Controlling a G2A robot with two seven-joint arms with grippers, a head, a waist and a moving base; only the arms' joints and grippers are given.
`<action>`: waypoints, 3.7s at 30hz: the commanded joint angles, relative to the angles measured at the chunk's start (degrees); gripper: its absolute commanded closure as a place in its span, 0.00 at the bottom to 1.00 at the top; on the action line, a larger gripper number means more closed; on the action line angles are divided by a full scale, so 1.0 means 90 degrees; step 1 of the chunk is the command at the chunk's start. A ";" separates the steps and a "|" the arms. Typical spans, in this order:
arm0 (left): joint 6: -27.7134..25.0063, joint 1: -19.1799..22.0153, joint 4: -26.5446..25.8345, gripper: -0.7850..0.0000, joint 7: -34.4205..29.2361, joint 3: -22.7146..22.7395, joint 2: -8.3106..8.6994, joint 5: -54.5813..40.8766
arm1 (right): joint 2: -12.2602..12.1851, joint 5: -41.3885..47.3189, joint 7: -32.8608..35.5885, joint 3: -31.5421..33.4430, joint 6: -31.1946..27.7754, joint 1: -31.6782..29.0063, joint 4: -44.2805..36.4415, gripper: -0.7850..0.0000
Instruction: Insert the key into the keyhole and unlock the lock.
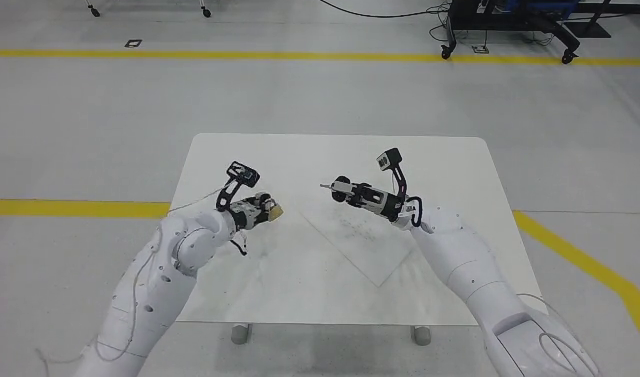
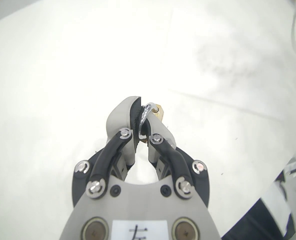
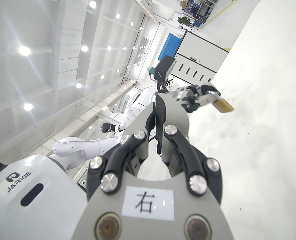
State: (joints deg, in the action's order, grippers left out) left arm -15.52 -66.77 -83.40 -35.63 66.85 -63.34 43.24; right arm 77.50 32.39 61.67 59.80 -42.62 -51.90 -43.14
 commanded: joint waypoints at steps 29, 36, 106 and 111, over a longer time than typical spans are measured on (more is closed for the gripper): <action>0.3309 0.1845 0.3200 1.00 -0.2643 -0.0471 -0.0691 -0.8819 | 0.0000 -0.0011 -0.0054 0.0001 0.0030 -0.0016 -0.0004 1.00; 0.3038 0.2469 0.4323 1.00 -0.3119 -0.0924 -0.0902 -0.8879 | 0.0030 -0.0193 -0.0874 -0.0033 0.0306 -0.0273 -0.0505 1.00; 0.5034 0.3148 0.5099 1.00 -0.4320 -0.3113 -0.1060 -0.9468 | -0.1937 -1.5250 -0.7222 -0.0416 -0.1709 -0.0824 -0.6063 1.00; 0.4975 0.3293 0.5202 1.00 -0.4378 -0.3452 -0.1038 -0.9683 | -0.2071 -1.5372 -0.7395 -0.0872 -0.1709 -0.0548 -0.6088 1.00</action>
State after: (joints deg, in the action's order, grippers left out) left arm 29.35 -37.41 -36.77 -74.94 36.42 -72.73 -43.56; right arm 59.12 -105.45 -4.90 53.01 -58.00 -57.35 -97.69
